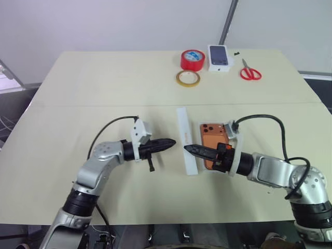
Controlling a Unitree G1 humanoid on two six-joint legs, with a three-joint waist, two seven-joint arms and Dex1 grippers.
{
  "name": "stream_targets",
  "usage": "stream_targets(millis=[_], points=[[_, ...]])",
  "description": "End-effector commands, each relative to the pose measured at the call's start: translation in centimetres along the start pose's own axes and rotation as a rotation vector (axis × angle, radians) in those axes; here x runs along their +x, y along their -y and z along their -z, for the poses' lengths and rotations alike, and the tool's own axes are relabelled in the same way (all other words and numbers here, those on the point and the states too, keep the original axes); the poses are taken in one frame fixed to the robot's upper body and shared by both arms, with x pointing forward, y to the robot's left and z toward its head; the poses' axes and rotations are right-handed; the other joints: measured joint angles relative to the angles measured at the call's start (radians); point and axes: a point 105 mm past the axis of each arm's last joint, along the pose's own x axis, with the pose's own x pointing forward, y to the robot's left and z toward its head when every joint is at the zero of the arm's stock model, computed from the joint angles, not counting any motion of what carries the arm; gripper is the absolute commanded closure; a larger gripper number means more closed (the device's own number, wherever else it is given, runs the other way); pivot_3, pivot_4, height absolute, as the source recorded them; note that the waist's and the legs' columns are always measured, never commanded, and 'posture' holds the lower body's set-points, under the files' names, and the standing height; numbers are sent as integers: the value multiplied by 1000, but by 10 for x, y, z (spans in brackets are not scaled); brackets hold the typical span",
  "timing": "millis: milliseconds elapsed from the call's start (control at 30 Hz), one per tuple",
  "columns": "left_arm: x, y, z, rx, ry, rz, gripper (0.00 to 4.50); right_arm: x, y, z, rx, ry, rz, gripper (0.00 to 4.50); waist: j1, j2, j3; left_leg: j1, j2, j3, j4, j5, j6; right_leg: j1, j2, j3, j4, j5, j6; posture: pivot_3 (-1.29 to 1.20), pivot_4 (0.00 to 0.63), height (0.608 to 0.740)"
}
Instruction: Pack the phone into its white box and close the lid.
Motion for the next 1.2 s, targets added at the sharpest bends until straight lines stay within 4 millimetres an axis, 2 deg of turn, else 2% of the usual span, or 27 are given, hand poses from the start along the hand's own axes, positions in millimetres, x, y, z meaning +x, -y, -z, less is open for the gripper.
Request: stream_targets(millis=[33,300,333,400,567,800,1100,1200], points=[[12,0,-9,22,33,21,4409,0,4,-6,33,16,0,4500,0,0,0,0,0,0,0,0,0,0,0,0,0,0,0,0,150,740],[39,-2,-8,-15,68,32,4409,3,16,-28,110,104,8,4500,0,0,0,0,0,0,0,0,0,1,0,0,0,0,0,0,150,740],[41,-2,-8,-12,69,33,4500,2,17,-29,110,106,18,3910,0,0,0,0,0,0,0,0,0,1,0,0,0,0,0,0,150,740],[46,-1,-6,-19,65,49,4500,0,20,-30,123,113,20,3206,2,0,0,0,0,0,0,0,0,1,0,0,0,0,0,0,150,740],[58,0,-2,-34,72,64,4500,-10,23,-43,78,142,77,662,2,0,0,0,0,0,1,0,0,1,0,0,0,0,0,0,150,740],[73,4,3,-40,75,94,4500,-31,22,-57,5,183,138,662,0,0,0,0,0,0,0,0,0,1,0,0,0,0,0,0,150,740],[92,8,2,-43,90,129,4500,-71,31,-68,-147,201,281,662,16,-1,0,0,0,1,1,0,1,1,1,0,-1,0,0,0,150,740],[93,9,2,-37,91,136,4500,-85,47,-64,-255,139,424,662,21,-1,0,0,0,1,1,0,1,1,1,0,-1,0,0,0,150,740]])
